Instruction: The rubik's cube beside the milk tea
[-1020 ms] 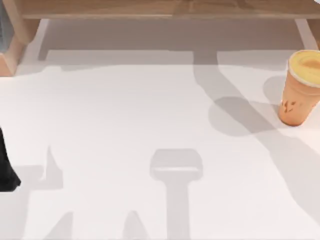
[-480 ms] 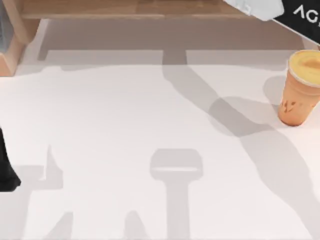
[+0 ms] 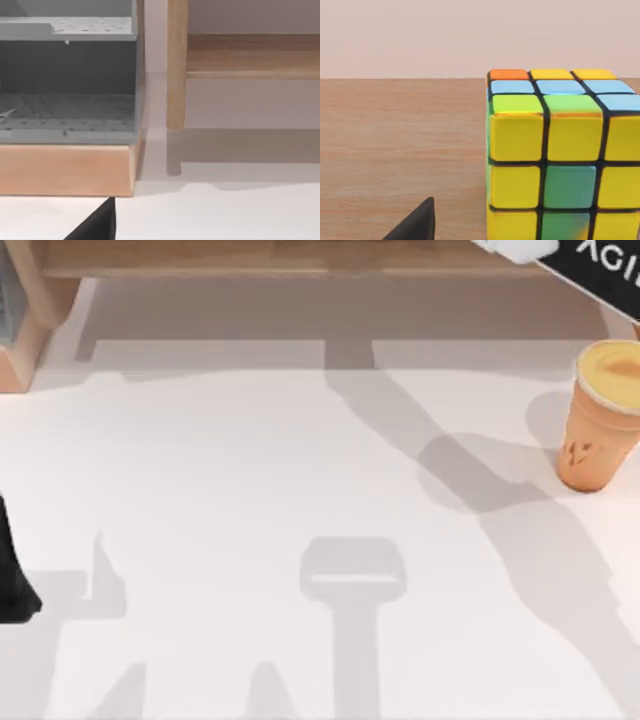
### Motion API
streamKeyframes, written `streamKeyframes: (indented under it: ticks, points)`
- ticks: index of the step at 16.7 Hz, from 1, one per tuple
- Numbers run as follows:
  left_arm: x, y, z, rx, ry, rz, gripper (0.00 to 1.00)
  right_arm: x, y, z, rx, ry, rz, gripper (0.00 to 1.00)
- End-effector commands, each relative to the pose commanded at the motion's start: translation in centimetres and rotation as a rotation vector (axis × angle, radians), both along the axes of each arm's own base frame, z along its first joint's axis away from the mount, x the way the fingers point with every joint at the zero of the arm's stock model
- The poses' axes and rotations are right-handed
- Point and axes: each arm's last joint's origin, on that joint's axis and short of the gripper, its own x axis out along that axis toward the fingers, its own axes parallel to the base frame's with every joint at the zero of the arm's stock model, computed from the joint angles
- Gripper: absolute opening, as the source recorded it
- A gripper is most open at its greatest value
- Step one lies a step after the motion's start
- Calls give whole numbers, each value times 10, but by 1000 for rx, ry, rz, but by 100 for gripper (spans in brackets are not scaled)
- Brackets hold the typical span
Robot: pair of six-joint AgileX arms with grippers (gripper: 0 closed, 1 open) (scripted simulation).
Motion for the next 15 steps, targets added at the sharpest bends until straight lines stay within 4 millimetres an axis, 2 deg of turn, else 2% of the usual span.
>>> streamKeyframes:
  ticks: [5, 9, 14, 15]
  points:
    - [0, 0, 0, 0, 0, 0, 100, 25, 0, 5, -2, -4, -1, 100]
    - [0, 0, 0, 0, 0, 0, 100, 42, 2, -1, -2, 2, -1, 100]
    - [0, 0, 0, 0, 0, 0, 100, 45, 3, -3, -3, 6, -1, 100]
    - [0, 0, 0, 0, 0, 0, 100, 45, 3, -3, -3, 6, -1, 92]
